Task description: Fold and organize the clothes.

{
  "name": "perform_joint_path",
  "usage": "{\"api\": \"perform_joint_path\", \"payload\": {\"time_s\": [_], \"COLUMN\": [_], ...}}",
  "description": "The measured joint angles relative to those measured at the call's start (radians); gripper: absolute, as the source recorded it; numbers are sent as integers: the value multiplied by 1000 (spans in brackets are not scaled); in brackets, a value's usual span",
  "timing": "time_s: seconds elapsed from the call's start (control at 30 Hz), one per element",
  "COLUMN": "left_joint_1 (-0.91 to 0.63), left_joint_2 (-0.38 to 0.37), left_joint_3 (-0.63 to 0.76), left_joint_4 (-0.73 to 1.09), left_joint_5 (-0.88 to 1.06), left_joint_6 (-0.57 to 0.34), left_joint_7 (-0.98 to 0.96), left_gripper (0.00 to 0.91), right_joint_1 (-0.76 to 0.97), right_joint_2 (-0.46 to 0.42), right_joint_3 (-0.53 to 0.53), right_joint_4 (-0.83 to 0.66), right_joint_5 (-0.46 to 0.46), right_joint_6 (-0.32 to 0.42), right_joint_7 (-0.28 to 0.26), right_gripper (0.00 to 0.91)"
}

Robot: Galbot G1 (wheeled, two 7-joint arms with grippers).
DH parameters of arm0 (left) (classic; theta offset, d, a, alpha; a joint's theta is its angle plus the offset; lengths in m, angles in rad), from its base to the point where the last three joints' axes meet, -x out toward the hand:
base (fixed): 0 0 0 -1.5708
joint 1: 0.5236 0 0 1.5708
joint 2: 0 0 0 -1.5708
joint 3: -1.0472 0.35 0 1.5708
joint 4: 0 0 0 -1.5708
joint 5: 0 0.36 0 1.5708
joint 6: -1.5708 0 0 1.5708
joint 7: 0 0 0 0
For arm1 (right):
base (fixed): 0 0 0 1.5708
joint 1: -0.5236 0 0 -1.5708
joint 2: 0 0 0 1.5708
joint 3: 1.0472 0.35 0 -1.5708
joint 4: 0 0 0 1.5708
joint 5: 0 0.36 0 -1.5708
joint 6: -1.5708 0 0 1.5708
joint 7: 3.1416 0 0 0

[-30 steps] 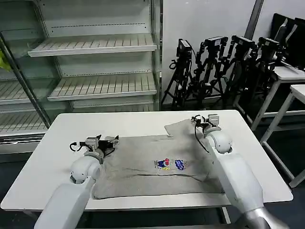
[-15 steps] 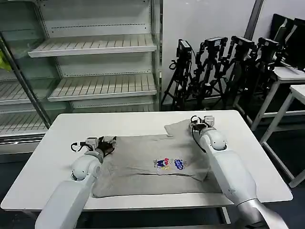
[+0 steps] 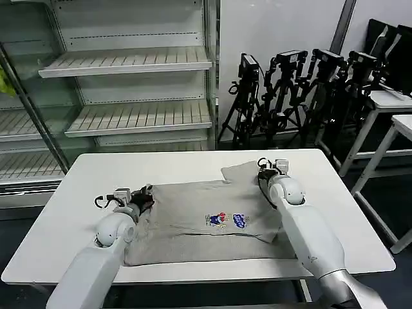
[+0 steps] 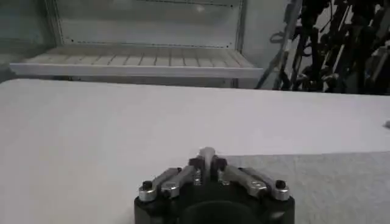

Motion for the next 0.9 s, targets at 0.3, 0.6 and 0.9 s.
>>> {"api": "perform_joint_path", "payload": {"time_s": [0.3, 0.6, 0.9], "left_joint_1": [5, 28, 49], "left_joint_2": [-4, -2, 11], "left_joint_3": [-8, -31, -57], "left_joint_4": [-7, -41, -87], "left_joint_5": [-21, -54, -70], "left_joint_6": [-2, -14, -14], "left_joint_7": [7, 10, 10], "left_gripper": [10, 10, 10], "right_joint_1": [-2, -30, -67], "right_joint_2": [15, -1, -23], "right_joint_3": [16, 39, 38], "right_joint_4": [-10, 47, 124], "right_joint_5": [15, 15, 0], "right_joint_6": [41, 137, 155], "right_joint_7": [5, 5, -12], "right_gripper": [0, 0, 907]}}
